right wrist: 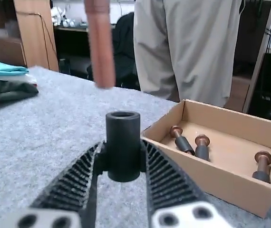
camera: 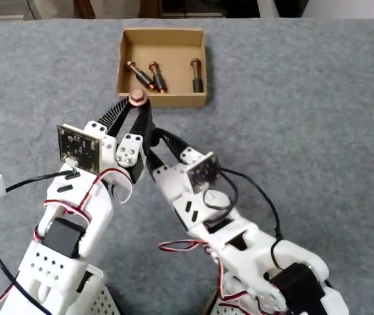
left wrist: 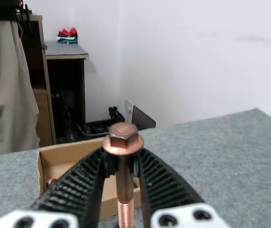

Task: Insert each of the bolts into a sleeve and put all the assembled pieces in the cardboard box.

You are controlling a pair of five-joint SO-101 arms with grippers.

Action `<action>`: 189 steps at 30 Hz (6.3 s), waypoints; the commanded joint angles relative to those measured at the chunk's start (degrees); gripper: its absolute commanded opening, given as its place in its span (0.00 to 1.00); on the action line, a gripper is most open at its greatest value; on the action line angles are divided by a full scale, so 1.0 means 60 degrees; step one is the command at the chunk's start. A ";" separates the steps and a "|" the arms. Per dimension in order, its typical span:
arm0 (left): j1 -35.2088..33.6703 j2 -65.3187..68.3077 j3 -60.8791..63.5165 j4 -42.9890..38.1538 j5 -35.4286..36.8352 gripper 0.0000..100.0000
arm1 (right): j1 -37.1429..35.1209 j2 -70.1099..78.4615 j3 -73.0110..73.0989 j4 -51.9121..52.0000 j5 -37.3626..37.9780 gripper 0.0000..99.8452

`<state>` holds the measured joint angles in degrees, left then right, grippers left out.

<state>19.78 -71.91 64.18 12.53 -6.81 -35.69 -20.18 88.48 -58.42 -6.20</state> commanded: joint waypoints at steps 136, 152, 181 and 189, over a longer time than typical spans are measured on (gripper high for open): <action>-0.4352 0.3055 -0.5260 0.3824 0.0894 0.06 | 0.2952 0.6938 -1.4996 1.0549 -0.1436 0.24; -0.5216 0.3875 -0.6520 0.4322 0.0967 0.12 | 0.2132 0.4696 -1.5890 1.5678 -0.1363 0.23; -0.7018 0.8872 -1.4652 1.0637 0.0161 0.13 | -0.3348 0.7949 -1.7839 2.2227 -0.4674 0.23; -0.6974 0.8886 -1.4564 1.0652 -0.0879 0.13 | -0.3158 1.0938 -2.1267 2.3443 -0.5084 0.23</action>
<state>-21.71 -18.46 -21.10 76.18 -11.12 -54.86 41.54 -30.02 79.16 -36.00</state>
